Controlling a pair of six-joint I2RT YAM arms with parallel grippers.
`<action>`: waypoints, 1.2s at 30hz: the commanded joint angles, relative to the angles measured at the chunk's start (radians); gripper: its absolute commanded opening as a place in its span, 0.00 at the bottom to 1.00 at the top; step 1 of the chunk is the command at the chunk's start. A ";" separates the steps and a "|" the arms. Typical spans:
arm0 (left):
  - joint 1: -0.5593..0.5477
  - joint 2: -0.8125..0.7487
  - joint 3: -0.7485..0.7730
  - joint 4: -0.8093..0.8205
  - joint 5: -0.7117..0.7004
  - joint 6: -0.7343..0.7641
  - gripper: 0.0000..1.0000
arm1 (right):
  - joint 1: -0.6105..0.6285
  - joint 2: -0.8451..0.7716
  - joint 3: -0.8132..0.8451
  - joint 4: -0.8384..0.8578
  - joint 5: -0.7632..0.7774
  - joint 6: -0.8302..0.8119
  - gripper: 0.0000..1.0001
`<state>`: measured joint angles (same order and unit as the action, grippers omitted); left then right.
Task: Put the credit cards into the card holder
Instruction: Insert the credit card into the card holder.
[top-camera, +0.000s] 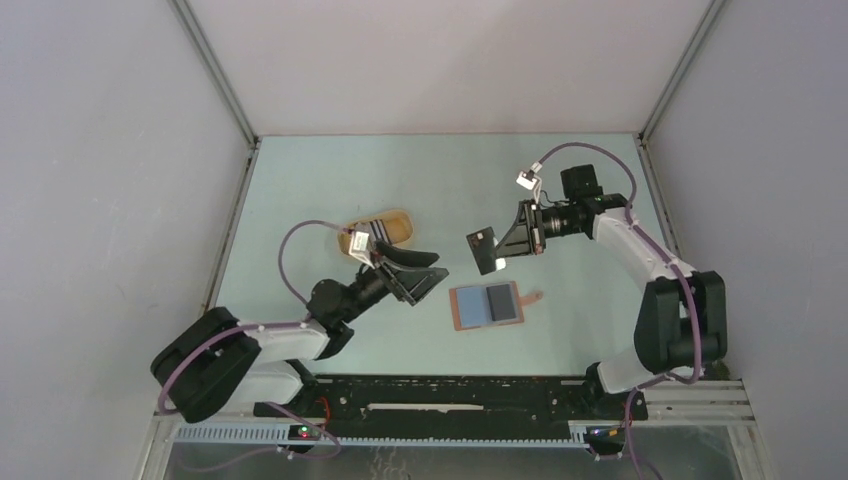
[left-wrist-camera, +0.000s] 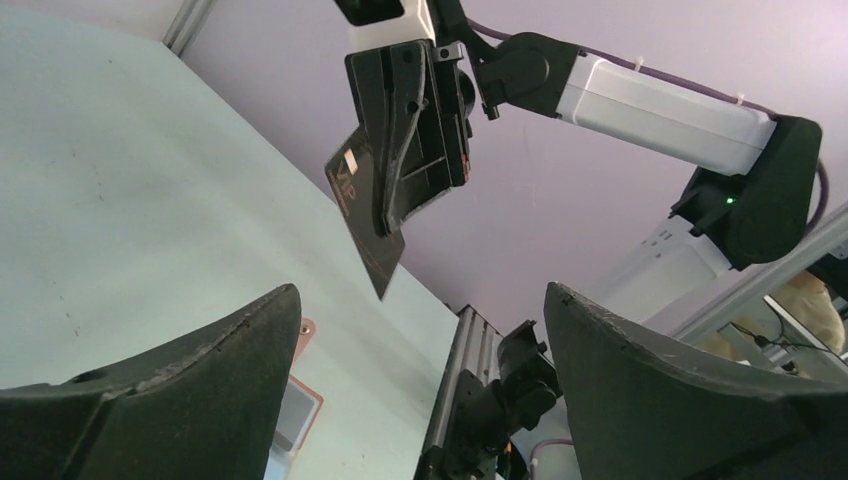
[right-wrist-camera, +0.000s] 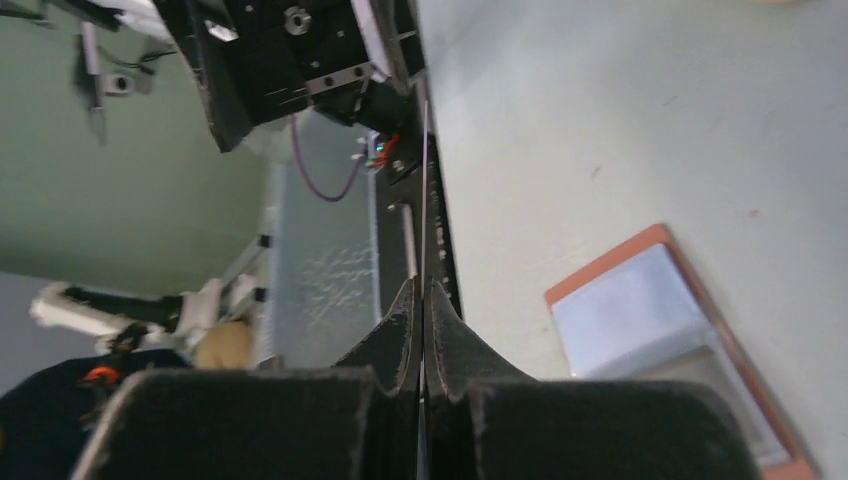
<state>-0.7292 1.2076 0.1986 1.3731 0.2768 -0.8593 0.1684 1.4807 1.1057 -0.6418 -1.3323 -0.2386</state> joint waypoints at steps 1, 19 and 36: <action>-0.034 0.113 0.103 0.074 -0.088 -0.016 0.92 | 0.020 0.061 0.062 -0.089 -0.161 -0.097 0.00; -0.085 0.353 0.216 0.143 -0.101 -0.127 0.56 | 0.090 0.158 0.129 -0.223 -0.140 -0.220 0.00; -0.058 0.335 0.137 0.142 -0.072 -0.109 0.00 | 0.102 0.151 0.203 -0.383 0.042 -0.389 0.34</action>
<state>-0.8089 1.5841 0.3859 1.4799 0.1940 -1.0008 0.2703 1.6485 1.2430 -0.9207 -1.3796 -0.5030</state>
